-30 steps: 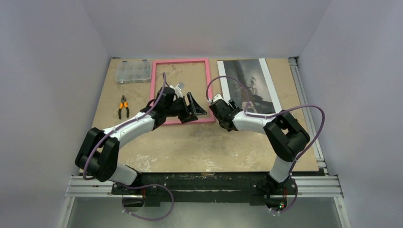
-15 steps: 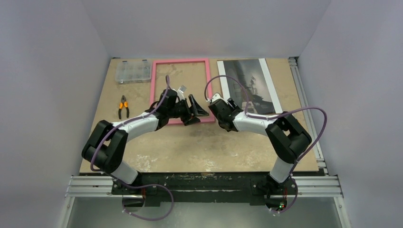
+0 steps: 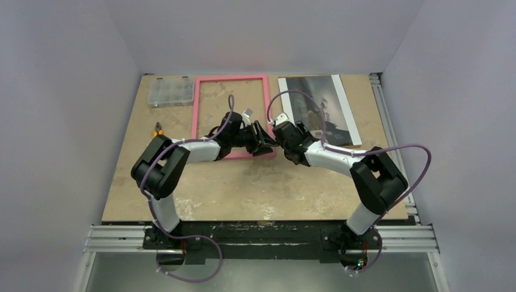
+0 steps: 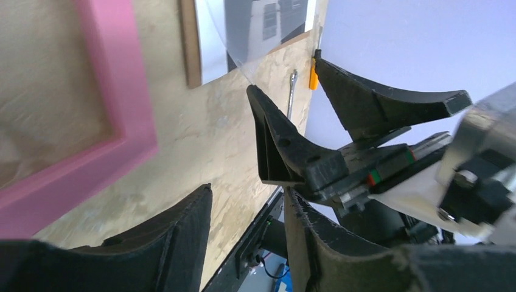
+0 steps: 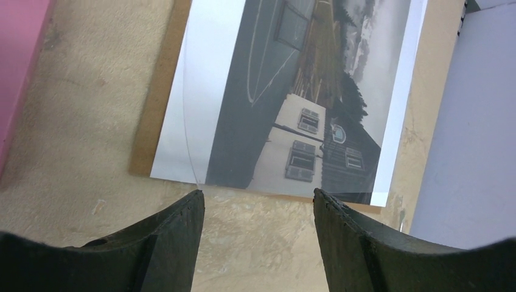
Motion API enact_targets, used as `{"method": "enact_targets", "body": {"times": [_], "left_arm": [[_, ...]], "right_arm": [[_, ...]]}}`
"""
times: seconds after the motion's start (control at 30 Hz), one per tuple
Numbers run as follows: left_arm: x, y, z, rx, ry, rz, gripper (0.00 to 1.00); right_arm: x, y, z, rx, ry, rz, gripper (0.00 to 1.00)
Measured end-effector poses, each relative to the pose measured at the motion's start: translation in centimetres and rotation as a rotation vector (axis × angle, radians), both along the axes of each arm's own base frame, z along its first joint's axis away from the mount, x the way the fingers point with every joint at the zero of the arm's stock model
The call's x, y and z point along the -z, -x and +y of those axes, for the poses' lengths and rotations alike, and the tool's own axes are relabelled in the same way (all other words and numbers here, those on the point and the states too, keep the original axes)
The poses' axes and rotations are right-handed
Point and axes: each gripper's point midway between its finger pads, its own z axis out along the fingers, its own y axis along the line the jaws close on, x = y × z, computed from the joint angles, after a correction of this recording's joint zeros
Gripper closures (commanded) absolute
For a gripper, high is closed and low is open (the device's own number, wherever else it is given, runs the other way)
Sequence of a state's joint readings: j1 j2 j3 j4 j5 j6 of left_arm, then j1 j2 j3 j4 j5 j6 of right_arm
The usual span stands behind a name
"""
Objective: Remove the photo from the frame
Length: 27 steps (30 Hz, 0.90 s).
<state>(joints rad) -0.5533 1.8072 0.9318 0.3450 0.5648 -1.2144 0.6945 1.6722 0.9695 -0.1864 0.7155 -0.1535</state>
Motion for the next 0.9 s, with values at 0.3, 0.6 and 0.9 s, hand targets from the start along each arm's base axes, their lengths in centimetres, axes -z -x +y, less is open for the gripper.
{"method": "enact_targets", "body": {"times": [0.3,0.6,0.9], "left_arm": [[-0.1,-2.7,-3.5,0.021,0.015,-0.049,0.6],[1.1,-4.5,-4.3,-0.004,0.004,-0.06,0.64],[2.3,-5.1,-4.8,-0.022,0.027,-0.024,0.64]], "right_arm": [[-2.2,-0.7,-1.0,0.045,-0.076,-0.056,0.37],[-2.8,-1.0,-1.3,0.062,-0.118,-0.073,0.37],[-2.4,-0.8,-1.0,0.045,-0.131,-0.055,0.37]]}}
